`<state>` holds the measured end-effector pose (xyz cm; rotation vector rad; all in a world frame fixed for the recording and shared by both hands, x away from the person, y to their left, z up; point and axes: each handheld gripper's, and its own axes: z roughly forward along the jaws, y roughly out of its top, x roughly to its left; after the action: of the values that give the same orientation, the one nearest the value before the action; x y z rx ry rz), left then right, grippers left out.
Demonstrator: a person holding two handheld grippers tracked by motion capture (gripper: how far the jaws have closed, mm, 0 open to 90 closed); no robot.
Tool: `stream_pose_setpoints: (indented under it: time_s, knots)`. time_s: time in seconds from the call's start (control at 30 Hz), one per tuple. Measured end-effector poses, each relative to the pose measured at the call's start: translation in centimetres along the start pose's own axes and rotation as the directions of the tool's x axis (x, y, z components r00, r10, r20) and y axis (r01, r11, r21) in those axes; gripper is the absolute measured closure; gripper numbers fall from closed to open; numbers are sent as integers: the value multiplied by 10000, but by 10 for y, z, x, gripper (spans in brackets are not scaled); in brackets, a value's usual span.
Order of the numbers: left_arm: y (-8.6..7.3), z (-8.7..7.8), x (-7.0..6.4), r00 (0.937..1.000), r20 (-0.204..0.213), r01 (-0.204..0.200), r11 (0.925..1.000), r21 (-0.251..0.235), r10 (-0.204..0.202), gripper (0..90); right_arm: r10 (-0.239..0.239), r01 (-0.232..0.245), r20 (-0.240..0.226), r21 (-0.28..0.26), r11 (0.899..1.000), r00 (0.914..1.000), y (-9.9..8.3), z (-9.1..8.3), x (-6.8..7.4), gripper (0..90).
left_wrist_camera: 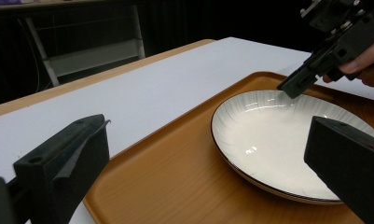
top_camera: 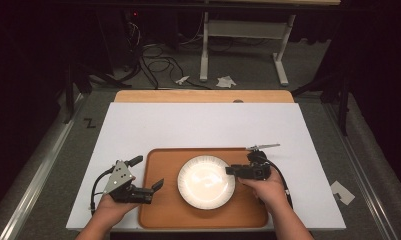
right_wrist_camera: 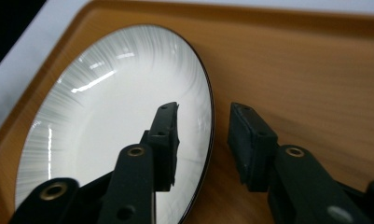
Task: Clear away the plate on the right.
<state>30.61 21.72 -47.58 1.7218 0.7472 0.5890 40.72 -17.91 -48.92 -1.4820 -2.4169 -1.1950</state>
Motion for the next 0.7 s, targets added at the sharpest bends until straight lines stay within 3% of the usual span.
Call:
stream_pose_setpoints:
  time_s: [0.13, 0.17, 0.27, 0.33, 0.37, 0.47, 0.53, 0.6, 0.7]
  knots:
    - [0, -1, 1, 10000, -39, 24, 10000, -12, -24, 8, -303, 294, -72, -1044, 9941, 9995, 2, -18, 1, 550]
    - [0, -1, 1, 10000, -44, 25, 10000, -3, -25, 8, -358, 386, 221, -1441, 9888, 9991, 3, -26, 0, 497]
    - [0, -1, 1, 10000, -74, 6, 10000, 36, -5, 9, -859, 1006, 852, -1867, 9773, 9927, 6, -44, -3, 378]
    - [-1, -1, 1, 10000, -77, 27, 10000, 76, -27, 9, -975, 1159, 972, -2059, 9717, 9905, 5, -58, -7, 372]
    - [-1, 0, 1, 10000, -74, 41, 10000, 74, -41, 8, -1130, 1404, 1285, -2293, 9632, 9852, 3, -66, -9, 350]
    - [-1, 0, 1, 10000, -80, 37, 9999, 95, -36, 8, -1401, 2056, 2358, -2815, 9373, 9616, -8, -89, -15, 140]
    - [-1, 1, 1, 9999, -86, 53, 9999, 115, -52, 8, -1456, 2318, 2833, -3002, 9253, 9479, -16, -99, -19, 31]
    - [-2, 2, 0, 10000, -72, 53, 9999, 163, -52, 8, -1509, 2517, 3075, -3209, 9131, 9395, -29, -109, -25, 0]
    - [-3, 4, 1, 9999, -77, 85, 9996, 263, -83, 8, -1429, 2352, 2780, -3347, 9125, 9499, -47, -114, -32, 0]
